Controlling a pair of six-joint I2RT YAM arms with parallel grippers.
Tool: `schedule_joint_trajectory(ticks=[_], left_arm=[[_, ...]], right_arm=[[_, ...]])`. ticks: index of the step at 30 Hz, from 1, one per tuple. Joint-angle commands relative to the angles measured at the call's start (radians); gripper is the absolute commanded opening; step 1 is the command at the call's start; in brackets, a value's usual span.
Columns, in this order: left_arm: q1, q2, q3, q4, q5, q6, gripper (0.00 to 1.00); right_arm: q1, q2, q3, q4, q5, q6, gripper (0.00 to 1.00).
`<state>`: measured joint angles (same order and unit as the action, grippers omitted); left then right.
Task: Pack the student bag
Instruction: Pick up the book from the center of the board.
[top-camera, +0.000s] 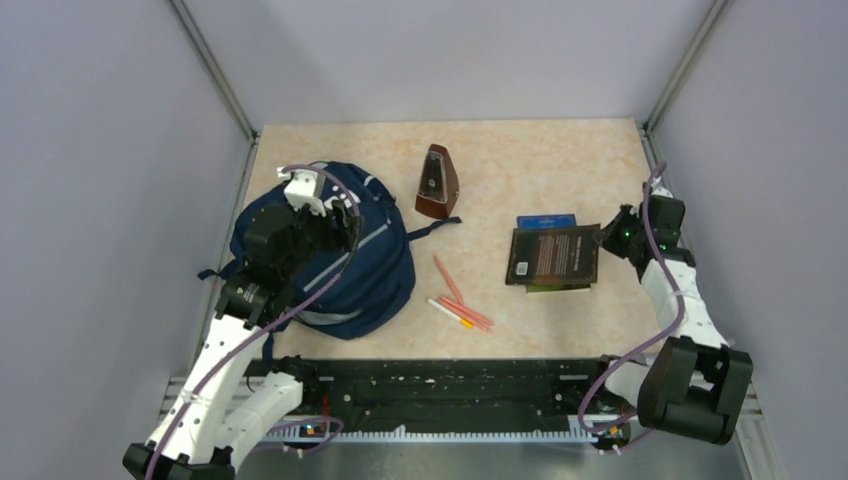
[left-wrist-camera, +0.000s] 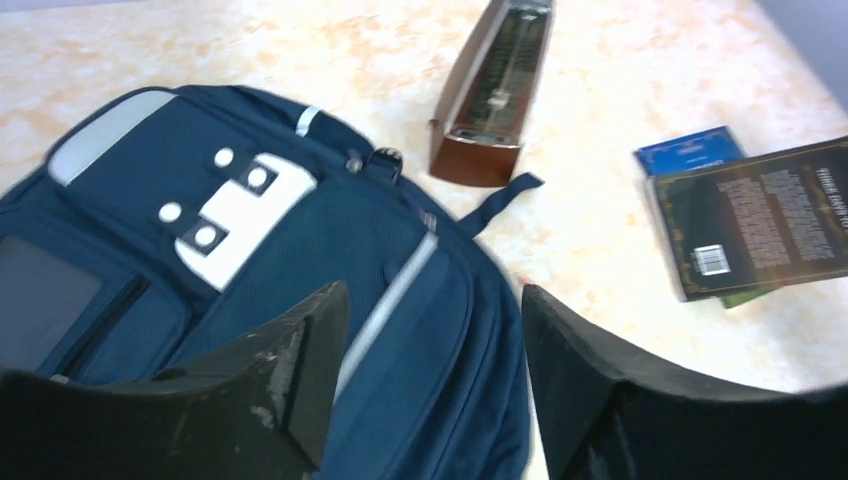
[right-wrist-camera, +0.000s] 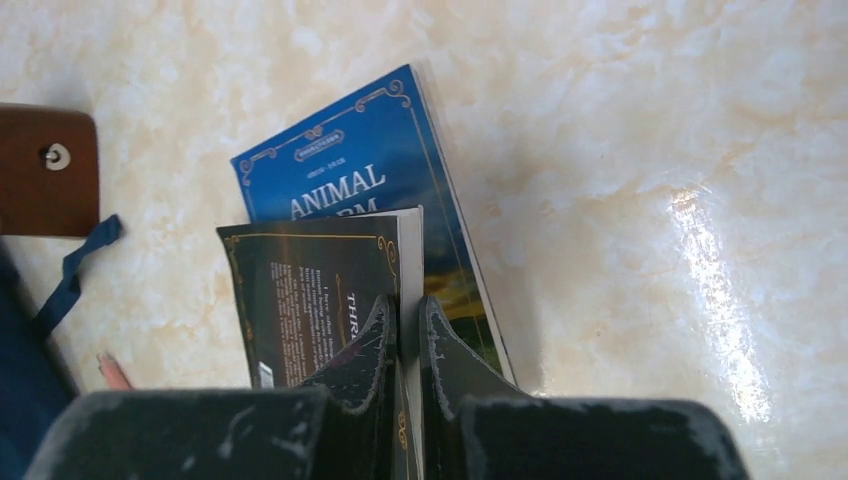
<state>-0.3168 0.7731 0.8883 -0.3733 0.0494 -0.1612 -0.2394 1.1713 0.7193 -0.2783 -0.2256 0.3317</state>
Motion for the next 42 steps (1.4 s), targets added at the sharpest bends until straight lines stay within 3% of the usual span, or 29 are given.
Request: schedule_joint_trajectory(ticks=[1,8,12,16,22,28,32,37,42], left_arm=[[-0.004,0.004,0.041,0.114,0.155,-0.026,0.72],[-0.047,-0.006,0.035,0.215,0.329,-0.125,0.75],[-0.087,0.012,-0.055,0.393,0.394,-0.208,0.75],[-0.118,0.110,-0.071,0.570,0.570,-0.284,0.76],[-0.236,0.273,0.094,0.448,0.650,-0.137,0.76],[-0.244,0.389,0.264,0.223,0.701,0.013,0.78],[-0.242,0.396,0.281,0.194,0.711,0.078,0.86],[-0.242,0.393,0.293,0.116,0.678,0.147,0.88],[-0.244,0.412,0.257,0.152,0.807,0.102,0.88]], right_arm=[[0.036,-0.111,0.056,-0.035,-0.033,-0.014,0.00],[0.246,-0.178,0.199,-0.105,-0.034,0.055,0.00],[0.329,-0.162,0.250,-0.070,-0.105,0.038,0.00],[0.396,-0.118,0.322,-0.064,-0.196,-0.030,0.00],[0.502,-0.070,0.438,-0.062,-0.283,-0.075,0.00],[0.628,-0.026,0.540,-0.061,-0.430,-0.111,0.00],[0.691,-0.021,0.548,0.028,-0.553,-0.091,0.00],[0.762,0.004,0.586,0.032,-0.636,-0.128,0.00],[0.793,0.015,0.587,0.053,-0.687,-0.139,0.00]])
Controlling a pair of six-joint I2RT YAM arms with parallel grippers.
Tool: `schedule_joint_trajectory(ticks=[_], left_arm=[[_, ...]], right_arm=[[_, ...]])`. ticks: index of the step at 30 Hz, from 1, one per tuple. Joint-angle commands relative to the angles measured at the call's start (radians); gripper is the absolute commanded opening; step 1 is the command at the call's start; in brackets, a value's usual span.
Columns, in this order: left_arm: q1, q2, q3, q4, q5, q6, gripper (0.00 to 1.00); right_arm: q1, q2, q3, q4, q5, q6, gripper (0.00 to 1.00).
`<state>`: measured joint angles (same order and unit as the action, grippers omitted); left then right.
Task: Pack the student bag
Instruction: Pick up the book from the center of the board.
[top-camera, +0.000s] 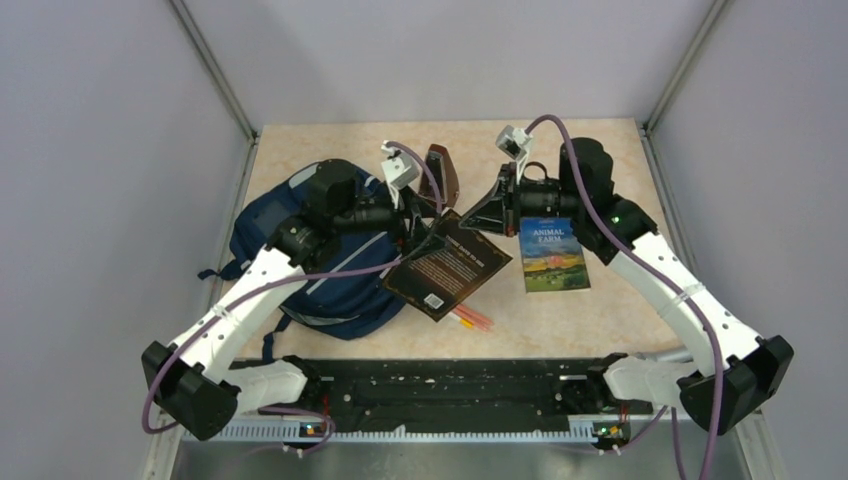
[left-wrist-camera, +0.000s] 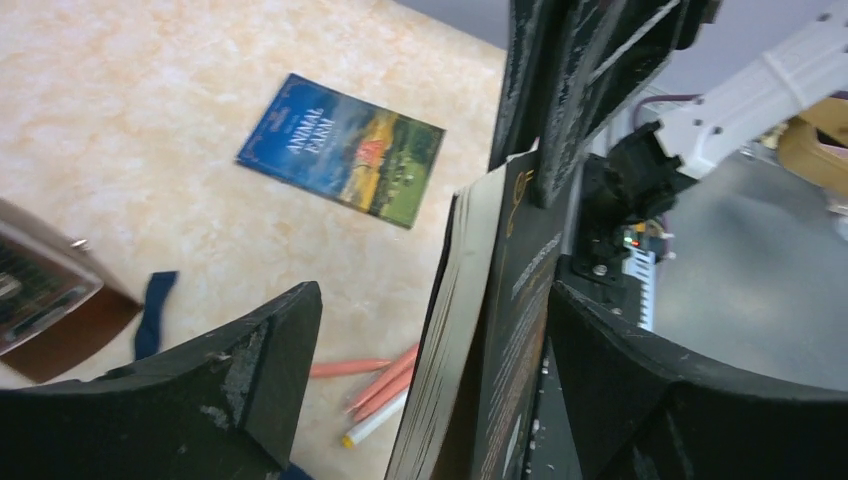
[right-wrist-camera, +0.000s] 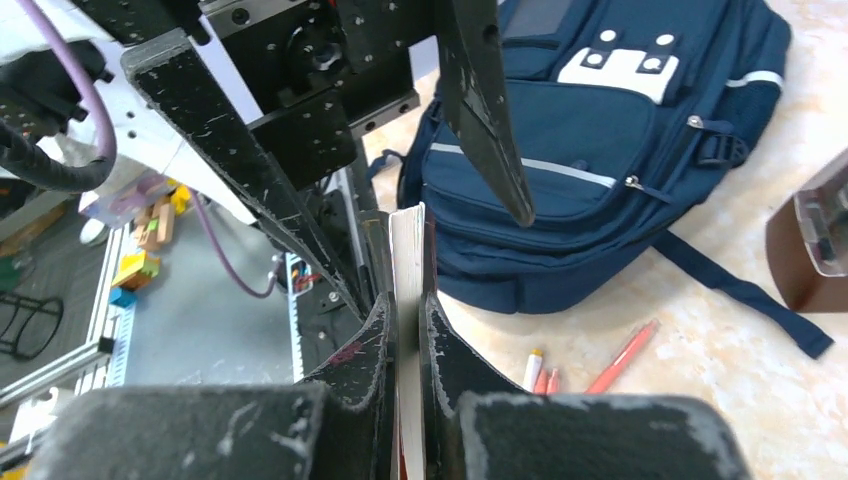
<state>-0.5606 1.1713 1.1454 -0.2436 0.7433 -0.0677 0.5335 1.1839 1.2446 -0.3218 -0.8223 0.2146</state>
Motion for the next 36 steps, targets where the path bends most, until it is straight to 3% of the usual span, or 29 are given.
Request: schedule_joint_trajectory(ticks=[1,3,5,6,9,10,11,12,14,17,18,20,23,27,31,34,36], left_arm=[[0.000,0.022,-0.003,0.027,0.158,-0.007,0.82],[0.000,0.036,-0.015,0.052,0.241,-0.039,0.52],[0.000,0.045,-0.015,0.059,0.285,-0.050,0.08],[0.000,0.044,-0.012,0.045,0.279,-0.050,0.00],[0.000,0.009,-0.023,0.045,0.248,-0.039,0.00],[0.000,-0.008,-0.033,0.053,0.238,-0.040,0.00],[0.000,-0.025,-0.044,0.061,0.234,-0.039,0.00],[0.001,-0.038,-0.052,0.067,0.235,-0.041,0.00],[0.002,-0.057,-0.063,0.072,0.241,-0.049,0.00],[0.002,-0.060,-0.064,0.068,0.259,-0.066,0.00],[0.001,-0.061,-0.064,0.070,0.264,-0.071,0.00],[0.001,-0.067,-0.055,0.073,0.268,-0.072,0.00],[0.001,-0.074,-0.046,0.082,0.261,-0.073,0.00],[0.001,-0.066,-0.037,0.070,0.238,-0.054,0.00],[0.002,-0.073,-0.041,0.092,0.208,-0.056,0.00],[0.001,-0.084,-0.053,0.131,0.197,-0.067,0.00],[0.001,-0.085,-0.061,0.161,0.195,-0.082,0.00]], right_arm=[[0.023,0.003,0.062,0.096,-0.094,-0.026,0.00],[0.026,0.004,0.059,0.091,-0.096,-0.036,0.00],[0.026,0.001,0.057,0.073,-0.080,-0.056,0.00],[0.026,-0.002,0.057,0.059,-0.066,-0.068,0.00],[0.026,-0.003,0.065,0.002,-0.033,-0.106,0.00],[0.026,-0.001,0.070,-0.031,-0.023,-0.129,0.05],[0.026,0.002,0.077,-0.069,-0.014,-0.152,0.18],[0.026,0.005,0.085,-0.104,-0.004,-0.178,0.40],[0.026,0.010,0.091,-0.166,0.002,-0.232,0.65],[0.026,0.022,0.090,-0.230,-0.034,-0.271,0.79],[0.028,0.030,0.091,-0.250,-0.045,-0.281,0.88],[0.036,0.038,0.085,-0.279,-0.049,-0.298,0.93],[0.059,0.048,0.064,-0.278,-0.070,-0.305,0.94],[0.096,0.044,0.037,-0.213,-0.131,-0.278,0.87],[0.109,0.072,0.046,-0.222,-0.162,-0.284,0.57],[0.109,0.085,0.034,-0.217,-0.178,-0.284,0.42],[0.109,0.090,0.022,-0.218,-0.164,-0.286,0.37]])
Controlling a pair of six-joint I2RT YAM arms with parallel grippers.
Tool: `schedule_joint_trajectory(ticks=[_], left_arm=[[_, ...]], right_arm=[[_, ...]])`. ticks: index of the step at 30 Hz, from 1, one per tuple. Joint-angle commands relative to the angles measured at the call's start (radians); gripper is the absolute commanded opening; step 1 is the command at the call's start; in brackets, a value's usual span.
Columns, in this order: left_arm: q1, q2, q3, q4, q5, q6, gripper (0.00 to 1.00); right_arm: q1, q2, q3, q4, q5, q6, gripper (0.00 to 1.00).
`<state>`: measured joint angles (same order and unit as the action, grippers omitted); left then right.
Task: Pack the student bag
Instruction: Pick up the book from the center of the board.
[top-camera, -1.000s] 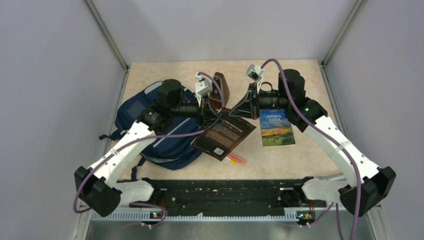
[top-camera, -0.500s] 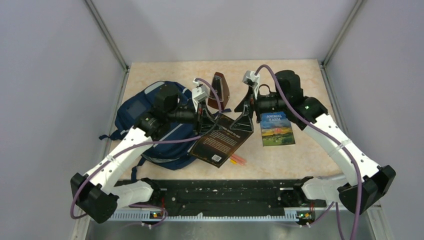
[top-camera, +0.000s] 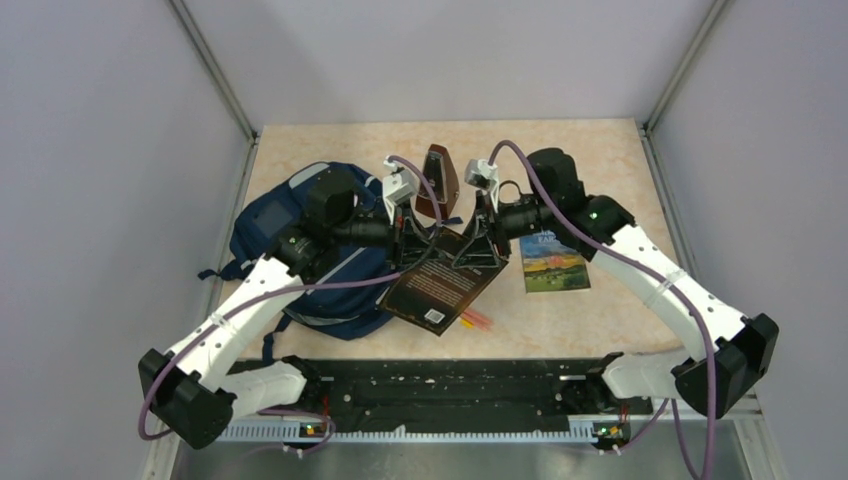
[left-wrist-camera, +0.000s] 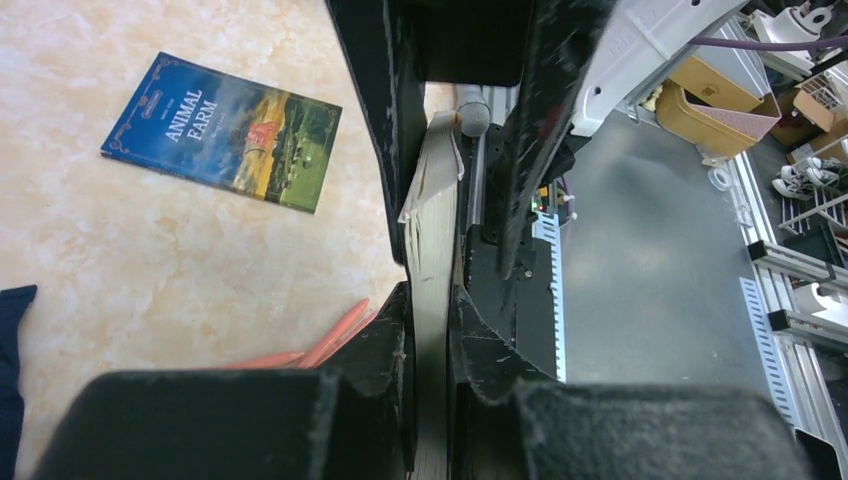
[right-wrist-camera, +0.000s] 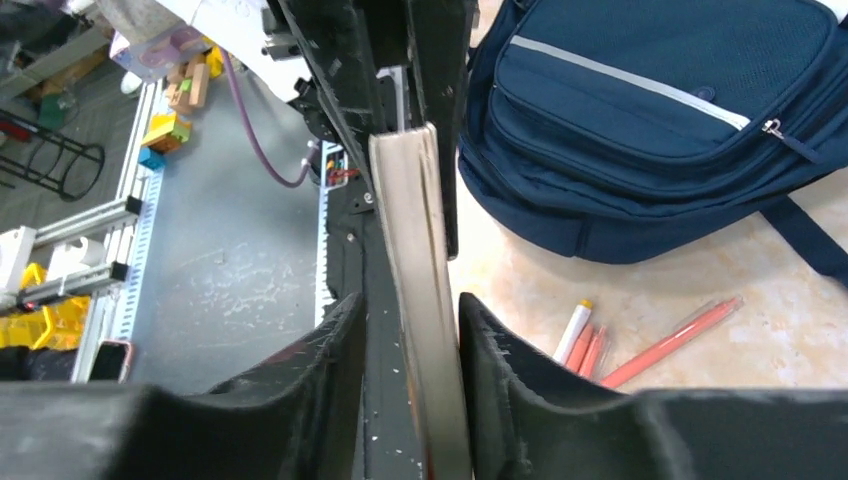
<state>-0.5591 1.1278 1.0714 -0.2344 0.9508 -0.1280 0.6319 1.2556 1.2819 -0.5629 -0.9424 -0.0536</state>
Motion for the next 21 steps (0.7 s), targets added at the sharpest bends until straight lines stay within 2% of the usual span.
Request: schedule_joint_trajectory(ticks=[1,3,4,7,8,9,11,12,14,18,21], left_arm=[[0.000,-0.040,0.011,0.162,-0.012,-0.027,0.00],[0.000,-0.035,0.010,0.175,-0.012,-0.033,0.00],[0.000,-0.036,0.011,0.176,-0.013,-0.032,0.00],[0.000,-0.035,0.042,0.089,-0.087,0.035,0.00],[0.000,-0.037,0.055,0.032,-0.136,0.064,0.09],[0.000,-0.042,0.062,-0.017,-0.201,0.084,0.32],[0.000,-0.066,0.045,-0.074,-0.329,0.103,0.66],[0.000,-0.083,0.025,-0.080,-0.400,0.105,0.73],[0.000,-0.112,-0.028,-0.083,-0.534,0.095,0.79],[-0.002,-0.133,-0.127,-0.108,-0.787,0.062,0.83],[-0.016,-0.118,-0.188,-0.149,-0.858,0.012,0.83]], right_arm=[[0.011,0.020,-0.020,0.021,-0.037,-0.021,0.29],[0.011,0.021,-0.028,0.022,-0.016,-0.022,0.08],[0.011,0.019,-0.030,0.024,-0.005,-0.022,0.00],[0.011,-0.006,-0.045,0.078,0.123,0.021,0.00],[0.011,-0.022,-0.051,0.100,0.194,0.039,0.00],[0.008,-0.035,-0.057,0.114,0.264,0.045,0.00],[-0.020,-0.065,-0.062,0.132,0.389,0.104,0.00],[-0.053,-0.077,-0.066,0.145,0.438,0.133,0.00],[-0.129,-0.097,-0.079,0.168,0.513,0.205,0.00],[-0.311,-0.139,-0.152,0.232,0.558,0.335,0.00],[-0.387,-0.158,-0.213,0.260,0.656,0.397,0.00]])
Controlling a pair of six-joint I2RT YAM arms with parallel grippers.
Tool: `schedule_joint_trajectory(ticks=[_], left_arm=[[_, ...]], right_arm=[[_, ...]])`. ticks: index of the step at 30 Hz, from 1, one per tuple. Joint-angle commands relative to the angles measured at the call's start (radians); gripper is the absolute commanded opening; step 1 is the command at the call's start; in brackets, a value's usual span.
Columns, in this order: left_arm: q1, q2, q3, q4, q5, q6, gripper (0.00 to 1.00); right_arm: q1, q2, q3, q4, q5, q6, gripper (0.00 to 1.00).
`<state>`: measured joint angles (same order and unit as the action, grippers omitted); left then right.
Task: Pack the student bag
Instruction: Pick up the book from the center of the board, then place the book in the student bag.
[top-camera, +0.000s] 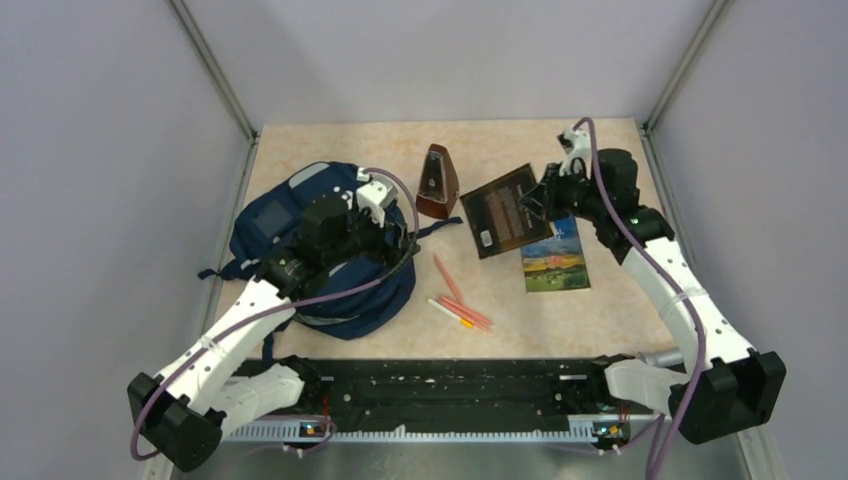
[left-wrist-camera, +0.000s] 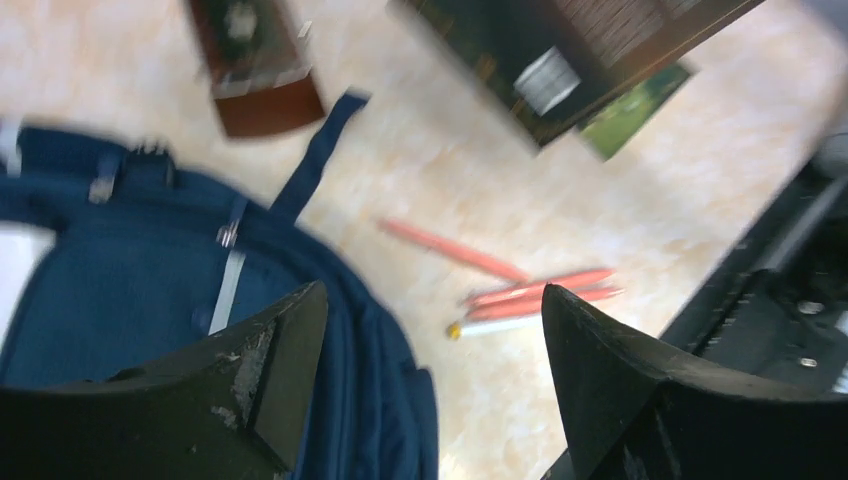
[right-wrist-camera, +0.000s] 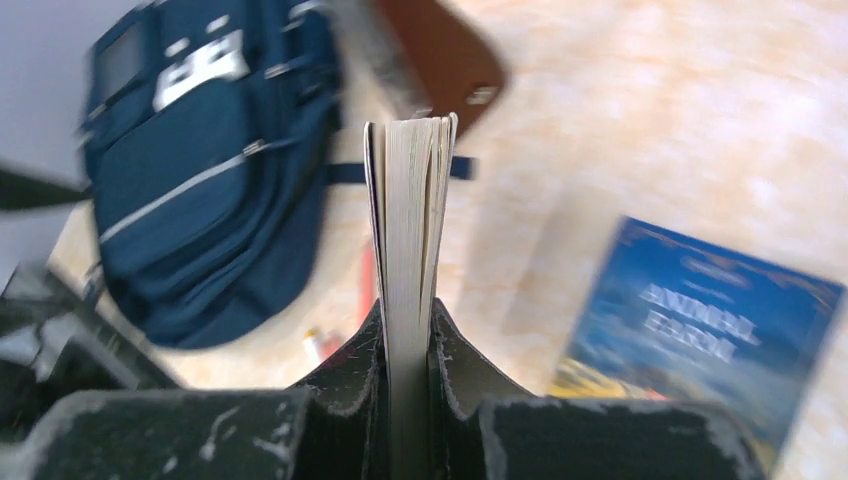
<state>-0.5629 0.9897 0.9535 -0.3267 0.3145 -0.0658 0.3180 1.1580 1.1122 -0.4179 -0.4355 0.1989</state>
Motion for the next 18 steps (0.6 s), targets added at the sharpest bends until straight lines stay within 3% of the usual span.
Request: schedule_joint_trajectory(ticks=[1,4,10,14,18], left_arm=[[-0.041,0.023,-0.091,-0.058,-0.247,-0.067,0.83],[-0.125,0.037,-0.151,-0.043,-0.320,-0.118,0.81],[-0.221,0.079,-0.201,-0.088,-0.545,-0.226,0.82],[-0.272,0.106,-0.190,-0.180,-0.697,-0.316,0.78],[-0.288,0.147,-0.182,-0.229,-0.724,-0.339,0.57]], right_arm=[[-0.081,-0.063,-0.051,0.108,0.205,0.154,0.00],[-0.085,-0.076,-0.076,0.102,0.352,0.161,0.00],[-0.084,-0.140,-0.132,0.146,0.385,0.163,0.00],[-0.085,-0.167,-0.156,0.136,0.422,0.155,0.00],[-0.084,-0.177,-0.173,0.134,0.432,0.148,0.00]])
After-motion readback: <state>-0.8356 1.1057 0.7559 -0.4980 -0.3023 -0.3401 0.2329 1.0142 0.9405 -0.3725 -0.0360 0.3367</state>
